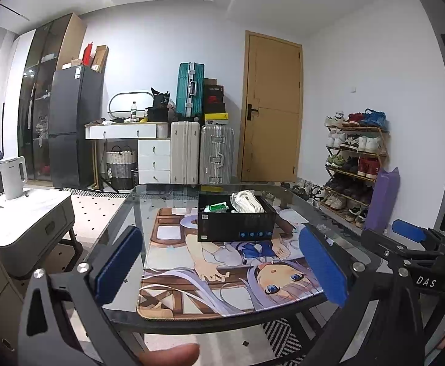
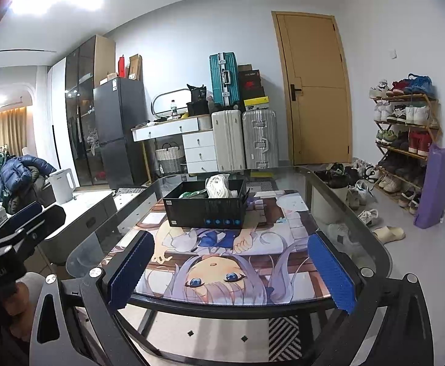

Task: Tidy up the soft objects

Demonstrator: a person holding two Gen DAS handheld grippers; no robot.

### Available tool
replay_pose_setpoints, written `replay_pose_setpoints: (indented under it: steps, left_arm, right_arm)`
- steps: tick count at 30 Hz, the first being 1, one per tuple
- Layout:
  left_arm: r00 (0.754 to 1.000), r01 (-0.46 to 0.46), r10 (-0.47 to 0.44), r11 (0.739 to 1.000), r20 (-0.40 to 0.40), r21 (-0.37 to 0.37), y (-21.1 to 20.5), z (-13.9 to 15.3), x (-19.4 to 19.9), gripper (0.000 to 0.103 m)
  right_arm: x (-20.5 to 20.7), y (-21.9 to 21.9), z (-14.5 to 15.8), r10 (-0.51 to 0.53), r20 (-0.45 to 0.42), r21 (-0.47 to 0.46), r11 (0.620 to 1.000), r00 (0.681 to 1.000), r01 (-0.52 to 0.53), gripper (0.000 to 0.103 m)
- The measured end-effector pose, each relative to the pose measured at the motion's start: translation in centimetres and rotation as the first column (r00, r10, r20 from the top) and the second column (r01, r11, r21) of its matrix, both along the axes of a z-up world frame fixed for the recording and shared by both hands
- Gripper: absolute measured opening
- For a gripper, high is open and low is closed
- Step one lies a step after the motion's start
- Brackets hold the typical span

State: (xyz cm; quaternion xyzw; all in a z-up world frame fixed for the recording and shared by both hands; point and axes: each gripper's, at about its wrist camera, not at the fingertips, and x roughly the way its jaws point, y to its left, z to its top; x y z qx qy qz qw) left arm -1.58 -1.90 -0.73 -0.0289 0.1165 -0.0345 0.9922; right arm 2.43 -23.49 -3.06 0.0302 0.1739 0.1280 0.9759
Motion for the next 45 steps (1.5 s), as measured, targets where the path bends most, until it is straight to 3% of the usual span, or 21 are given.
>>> replay_pose_setpoints:
  steps: [45]
  left_arm:
    - [0.999, 0.036, -0.035, 0.999, -0.014, 0.026, -0.48, -0.20, 0.26, 0.103]
  right_arm:
    - [-0.12, 0.59, -0.63, 0.010, -0.011, -0.006, 1.000, 1.000, -0.010, 0.102]
